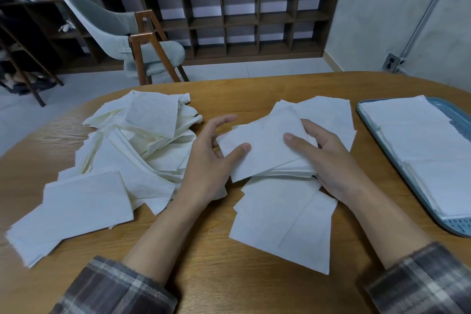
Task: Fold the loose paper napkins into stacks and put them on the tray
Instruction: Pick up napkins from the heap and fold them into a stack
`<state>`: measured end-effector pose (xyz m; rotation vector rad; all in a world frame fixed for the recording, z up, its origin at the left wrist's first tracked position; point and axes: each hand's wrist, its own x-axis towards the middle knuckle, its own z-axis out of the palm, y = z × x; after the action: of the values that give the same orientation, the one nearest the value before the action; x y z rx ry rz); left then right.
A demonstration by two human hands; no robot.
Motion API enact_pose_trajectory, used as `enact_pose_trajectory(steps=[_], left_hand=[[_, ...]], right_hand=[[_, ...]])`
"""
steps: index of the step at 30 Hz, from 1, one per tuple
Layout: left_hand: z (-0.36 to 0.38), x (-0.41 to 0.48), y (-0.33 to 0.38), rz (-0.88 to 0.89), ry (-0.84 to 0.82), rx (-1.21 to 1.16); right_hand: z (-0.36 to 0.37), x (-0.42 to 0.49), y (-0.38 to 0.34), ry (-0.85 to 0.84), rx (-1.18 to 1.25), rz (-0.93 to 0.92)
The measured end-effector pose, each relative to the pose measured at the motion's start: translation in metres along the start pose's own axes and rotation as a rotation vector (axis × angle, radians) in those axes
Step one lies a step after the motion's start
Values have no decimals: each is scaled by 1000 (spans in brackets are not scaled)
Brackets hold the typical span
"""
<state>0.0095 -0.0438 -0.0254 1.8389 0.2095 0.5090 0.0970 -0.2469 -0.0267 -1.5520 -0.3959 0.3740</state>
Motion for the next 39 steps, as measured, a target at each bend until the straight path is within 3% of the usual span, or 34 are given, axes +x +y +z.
enact_pose_trajectory(steps=[11,27,32,36,39], left_hand=[[-1,-1,2,33,-90,-7],[2,4,-10,9,-52,-16],[3,5,-14,-58,-6,26],[3,3,-4,-219,-130,-189],[3,1,1,-276,-233,-346]], right_hand=[[2,1,1,-50,29,35],[3,3,2,-49,-12,11],[0,2,0,-59,143,8],[-2,0,-7,-68,385,60],[-1,1,-3,-54,286,37]])
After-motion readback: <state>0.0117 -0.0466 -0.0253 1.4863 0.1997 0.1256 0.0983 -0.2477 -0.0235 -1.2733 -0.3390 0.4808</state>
